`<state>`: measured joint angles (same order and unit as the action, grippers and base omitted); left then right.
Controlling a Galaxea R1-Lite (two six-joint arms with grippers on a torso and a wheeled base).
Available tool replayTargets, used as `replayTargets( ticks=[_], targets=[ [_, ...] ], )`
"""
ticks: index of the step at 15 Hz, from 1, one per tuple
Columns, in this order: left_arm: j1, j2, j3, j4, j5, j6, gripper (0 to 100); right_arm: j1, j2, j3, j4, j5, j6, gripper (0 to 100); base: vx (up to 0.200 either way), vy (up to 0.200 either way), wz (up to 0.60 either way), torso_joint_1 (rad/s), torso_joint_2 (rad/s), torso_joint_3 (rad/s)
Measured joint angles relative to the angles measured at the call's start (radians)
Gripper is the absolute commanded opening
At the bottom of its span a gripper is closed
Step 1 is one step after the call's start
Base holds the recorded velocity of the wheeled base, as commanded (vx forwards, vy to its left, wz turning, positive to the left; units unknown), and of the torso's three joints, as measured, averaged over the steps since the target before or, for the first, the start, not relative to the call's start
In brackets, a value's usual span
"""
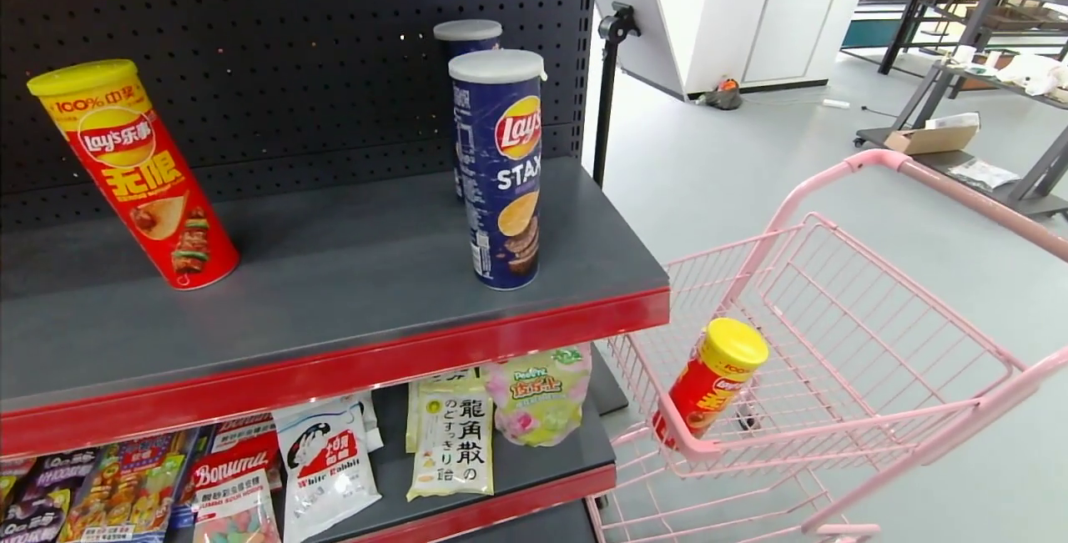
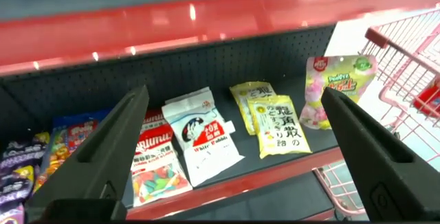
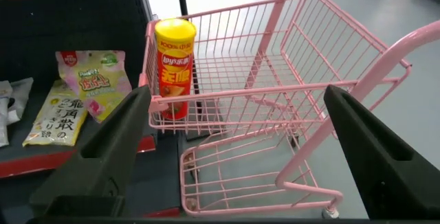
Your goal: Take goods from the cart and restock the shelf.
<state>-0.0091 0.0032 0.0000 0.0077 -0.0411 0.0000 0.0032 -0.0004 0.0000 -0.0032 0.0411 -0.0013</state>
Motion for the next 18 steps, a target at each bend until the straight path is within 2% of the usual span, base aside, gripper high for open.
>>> replayTargets(
  ticks=[3, 9, 12, 15, 18],
  targets=[
    [0.000, 0.000, 0.000, 0.002, 0.000, 0.000, 100, 0.000, 0.000, 0.000, 0.001, 0.000, 0.000, 100, 0.000, 0.000, 0.00, -0.157, 0.47, 0.310],
    [0.000, 0.000, 0.000, 0.001, 0.000, 0.000, 100, 0.005, 0.010, 0.000, 0.002, 0.013, -0.010, 100, 0.000, 0.000, 0.00, -0.018, 0.06, 0.033],
    [0.000, 0.000, 0.000, 0.000, 0.000, 0.000, 100, 0.070, 0.083, -0.048, -0.008, 0.037, 0.015, 100, 0.000, 0.000, 0.00, 0.000, 0.00, 0.000],
    [0.000, 0.000, 0.000, 0.000, 0.000, 0.002, 100, 0.103, 0.261, -0.210, -0.031, 0.044, 0.083, 100, 0.000, 0.000, 0.00, 0.000, 0.00, 0.000],
    [0.000, 0.000, 0.000, 0.000, 0.000, 0.001, 100, 0.116, 0.657, -0.331, -0.189, 0.073, 0.122, 100, 0.000, 0.000, 0.00, 0.000, 0.00, 0.000]
  ],
)
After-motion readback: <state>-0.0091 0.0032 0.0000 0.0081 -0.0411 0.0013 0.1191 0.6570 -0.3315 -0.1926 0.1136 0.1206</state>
